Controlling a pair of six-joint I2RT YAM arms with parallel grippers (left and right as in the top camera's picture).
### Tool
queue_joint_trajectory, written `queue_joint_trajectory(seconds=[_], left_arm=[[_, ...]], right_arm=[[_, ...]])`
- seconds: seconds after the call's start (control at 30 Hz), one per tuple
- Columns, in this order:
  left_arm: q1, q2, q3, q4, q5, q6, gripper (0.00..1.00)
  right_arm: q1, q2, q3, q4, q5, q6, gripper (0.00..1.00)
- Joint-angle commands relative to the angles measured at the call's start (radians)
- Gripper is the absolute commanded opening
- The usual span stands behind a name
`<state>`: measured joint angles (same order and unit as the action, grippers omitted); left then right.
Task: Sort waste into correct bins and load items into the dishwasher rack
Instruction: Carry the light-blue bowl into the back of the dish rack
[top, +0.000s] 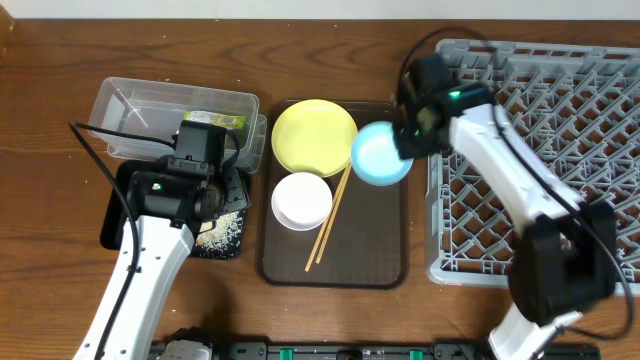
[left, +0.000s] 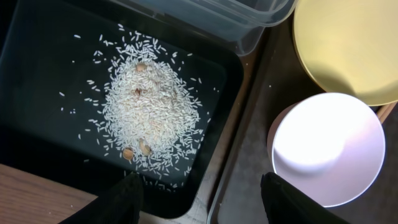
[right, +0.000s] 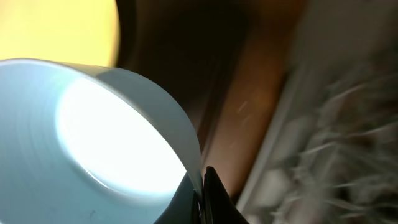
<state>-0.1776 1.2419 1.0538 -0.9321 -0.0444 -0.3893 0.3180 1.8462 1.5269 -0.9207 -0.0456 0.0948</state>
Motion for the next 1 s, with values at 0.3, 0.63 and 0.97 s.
queue_joint_trajectory(seconds=[0.3,0.63,0.97], left_arm=[[0.005,0.006,-0.004,-0.002,-0.019,-0.006,0.64],[0.005,0.006,-0.004,-0.002,-0.019,-0.006,0.64],[0.005,0.006,-0.004,-0.002,-0.019,-0.006,0.64]], right_arm=[[-0.072,-0.184,0.064,0.245,0.644,-0.023,0.01],[-0.144,-0.055,0.064,0.483,0.942,-0.200,0.01],[-0.146,0.113,0.064,0.572,1.023,-0.268,0.01]])
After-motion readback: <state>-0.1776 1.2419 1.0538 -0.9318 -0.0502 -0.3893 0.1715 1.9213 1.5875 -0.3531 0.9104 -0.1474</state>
